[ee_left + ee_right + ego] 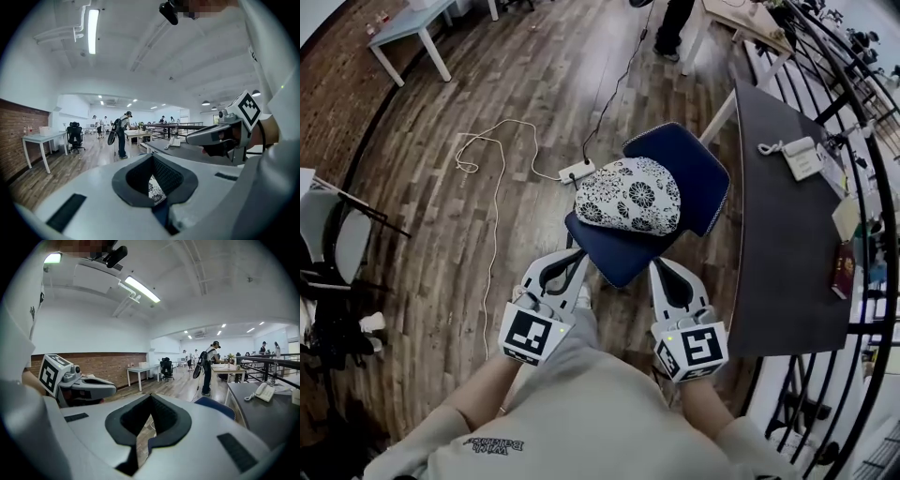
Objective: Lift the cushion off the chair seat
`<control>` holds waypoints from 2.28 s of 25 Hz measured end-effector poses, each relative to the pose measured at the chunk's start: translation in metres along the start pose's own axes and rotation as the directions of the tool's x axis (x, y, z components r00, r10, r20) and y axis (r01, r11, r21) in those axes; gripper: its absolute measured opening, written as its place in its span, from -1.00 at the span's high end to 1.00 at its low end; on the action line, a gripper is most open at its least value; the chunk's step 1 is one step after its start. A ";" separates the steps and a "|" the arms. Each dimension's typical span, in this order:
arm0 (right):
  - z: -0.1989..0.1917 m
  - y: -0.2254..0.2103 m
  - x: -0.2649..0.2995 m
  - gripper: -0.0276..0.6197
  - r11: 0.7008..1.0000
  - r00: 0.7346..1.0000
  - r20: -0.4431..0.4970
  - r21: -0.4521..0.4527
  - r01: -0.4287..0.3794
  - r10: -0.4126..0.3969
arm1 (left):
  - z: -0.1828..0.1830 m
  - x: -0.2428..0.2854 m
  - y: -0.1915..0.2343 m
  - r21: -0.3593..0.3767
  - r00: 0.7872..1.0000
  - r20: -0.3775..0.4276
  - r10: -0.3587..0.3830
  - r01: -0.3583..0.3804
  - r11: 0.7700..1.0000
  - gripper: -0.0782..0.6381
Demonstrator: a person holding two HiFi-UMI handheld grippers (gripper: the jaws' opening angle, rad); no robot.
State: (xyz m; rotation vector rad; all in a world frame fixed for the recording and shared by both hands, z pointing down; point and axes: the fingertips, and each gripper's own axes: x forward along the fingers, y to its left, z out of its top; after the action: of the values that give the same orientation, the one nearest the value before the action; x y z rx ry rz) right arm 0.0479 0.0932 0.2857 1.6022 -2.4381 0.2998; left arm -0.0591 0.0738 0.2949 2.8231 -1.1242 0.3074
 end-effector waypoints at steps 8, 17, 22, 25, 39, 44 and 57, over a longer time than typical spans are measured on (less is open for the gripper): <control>0.033 -0.027 0.073 0.91 0.998 0.998 -0.003 -0.002 0.057 -0.057 | 0.019 0.047 0.072 0.010 0.999 0.010 -0.037 0.037 0.999 0.77; 0.056 -0.044 0.102 0.91 0.999 0.999 0.005 -0.014 0.050 -0.050 | 0.036 0.065 0.101 -0.012 1.000 0.018 -0.015 0.015 1.000 0.77; 0.062 -0.056 0.115 0.91 1.000 1.000 0.005 -0.027 0.014 -0.014 | 0.047 0.076 0.104 -0.027 0.999 0.023 0.023 -0.023 0.999 0.77; 0.063 -0.063 0.118 0.91 0.999 1.000 0.002 -0.031 -0.021 0.021 | 0.054 0.083 0.101 -0.021 0.998 0.028 0.051 -0.050 0.999 0.77; 0.045 -0.091 0.130 0.91 0.996 0.996 -0.031 -0.004 -0.086 0.086 | 0.049 0.112 0.096 -0.037 0.992 -0.019 0.121 -0.121 0.992 0.77; 0.029 -0.108 0.140 0.91 0.997 0.995 -0.063 0.024 -0.073 0.074 | 0.022 0.121 0.105 -0.096 0.984 -0.081 0.157 -0.164 0.982 0.77; -0.014 -0.116 0.210 0.91 0.984 0.990 -0.125 -0.159 -0.084 0.064 | -0.040 0.156 0.163 -0.184 0.978 -0.154 0.140 -0.168 0.968 0.39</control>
State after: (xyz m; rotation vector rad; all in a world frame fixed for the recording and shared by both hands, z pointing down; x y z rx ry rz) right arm 0.0740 -0.1324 0.3648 1.3877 -2.3678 0.1953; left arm -0.0667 -0.1434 0.3695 2.5076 -1.2700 0.3770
